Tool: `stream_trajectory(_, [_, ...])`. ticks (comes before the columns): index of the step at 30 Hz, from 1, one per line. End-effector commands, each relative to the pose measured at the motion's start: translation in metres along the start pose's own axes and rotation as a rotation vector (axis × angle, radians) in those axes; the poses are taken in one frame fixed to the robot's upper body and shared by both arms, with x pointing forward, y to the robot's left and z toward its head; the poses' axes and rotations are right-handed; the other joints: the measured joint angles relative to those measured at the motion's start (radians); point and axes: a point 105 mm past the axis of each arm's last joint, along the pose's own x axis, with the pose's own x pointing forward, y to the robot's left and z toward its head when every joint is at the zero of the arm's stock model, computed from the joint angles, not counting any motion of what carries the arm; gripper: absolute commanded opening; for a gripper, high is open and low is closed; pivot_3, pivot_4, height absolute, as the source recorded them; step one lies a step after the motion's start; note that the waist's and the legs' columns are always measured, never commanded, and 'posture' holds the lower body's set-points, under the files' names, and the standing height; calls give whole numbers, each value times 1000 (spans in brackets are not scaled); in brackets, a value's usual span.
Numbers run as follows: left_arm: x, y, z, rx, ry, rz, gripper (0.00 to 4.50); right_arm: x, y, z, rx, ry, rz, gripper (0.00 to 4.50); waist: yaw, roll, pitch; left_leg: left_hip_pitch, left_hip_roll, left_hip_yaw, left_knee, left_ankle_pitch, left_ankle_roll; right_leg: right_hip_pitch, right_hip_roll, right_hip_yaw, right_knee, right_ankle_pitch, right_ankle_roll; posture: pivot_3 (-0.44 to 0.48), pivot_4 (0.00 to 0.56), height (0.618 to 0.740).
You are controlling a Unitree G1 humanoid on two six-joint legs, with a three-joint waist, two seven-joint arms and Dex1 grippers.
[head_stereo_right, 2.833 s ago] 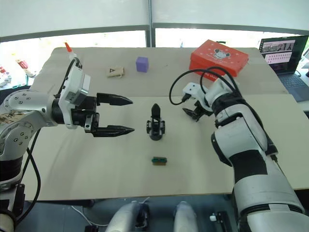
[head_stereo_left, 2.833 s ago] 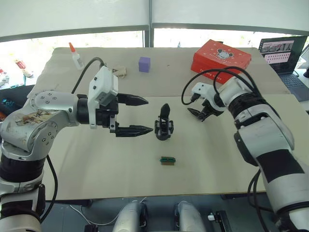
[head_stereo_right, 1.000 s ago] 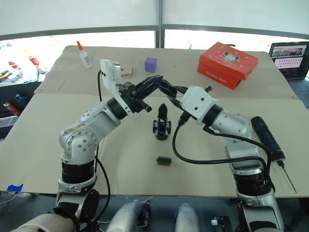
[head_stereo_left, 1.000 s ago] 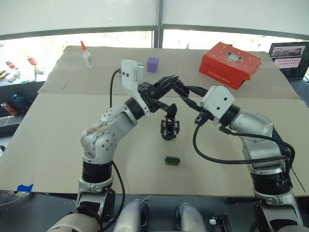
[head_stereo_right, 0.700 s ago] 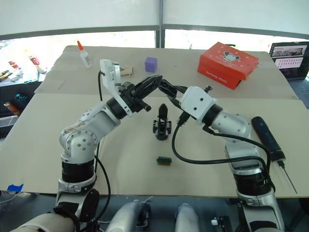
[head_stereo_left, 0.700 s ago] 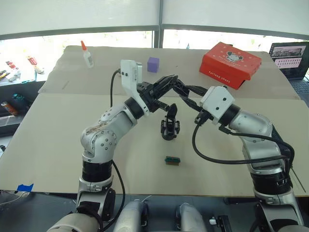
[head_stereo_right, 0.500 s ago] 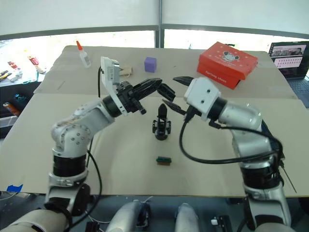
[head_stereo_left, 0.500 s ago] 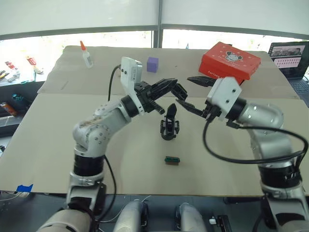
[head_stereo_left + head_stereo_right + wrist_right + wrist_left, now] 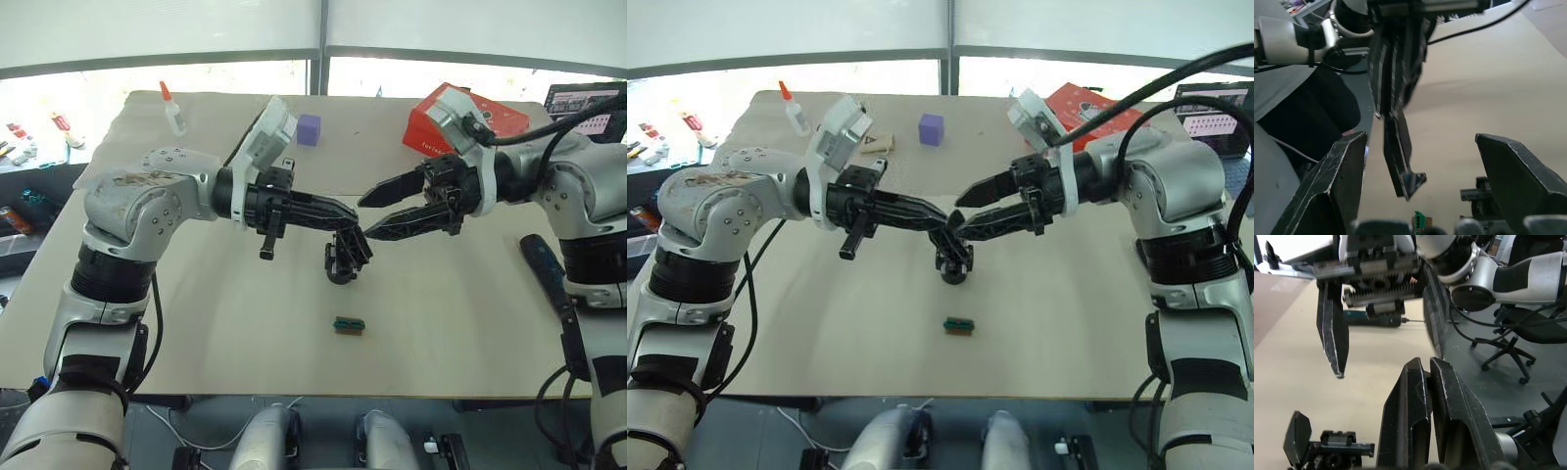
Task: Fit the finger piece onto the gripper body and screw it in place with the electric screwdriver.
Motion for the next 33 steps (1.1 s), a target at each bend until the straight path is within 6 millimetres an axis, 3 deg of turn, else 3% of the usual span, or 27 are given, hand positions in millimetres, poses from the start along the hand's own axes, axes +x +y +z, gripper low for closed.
stream_trajectory(1, [-4, -3, 10, 44, 10, -7, 0, 3, 9, 5, -26, 25, 44, 3889, 2, 0, 0, 0, 0, 0, 0, 0, 0, 0, 0, 0, 0, 0, 0, 0, 150, 740])
stream_trajectory(11, [-7, 3, 16, 10, -29, 25, 0, 14, 10, 6, 16, 27, 32, 3889, 3, 0, 0, -1, 0, 0, 2, 0, 0, -1, 0, 0, 1, 0, 0, 0, 150, 740])
stream_trajectory(16, [-8, 6, 16, 15, -29, 36, 0, 15, 10, 9, -7, 18, 22, 2375, 3, 0, 0, -2, 0, 0, 2, 0, 0, -1, 0, 0, 2, 0, 0, 0, 150, 740])
stream_trajectory(33, [-6, 11, 18, 19, -55, 60, 0, 19, 6, 9, -35, 18, 17, 2375, 3, 0, 0, -4, 0, 0, 4, 0, 0, -3, 0, 0, 2, 0, 0, 0, 150, 740])
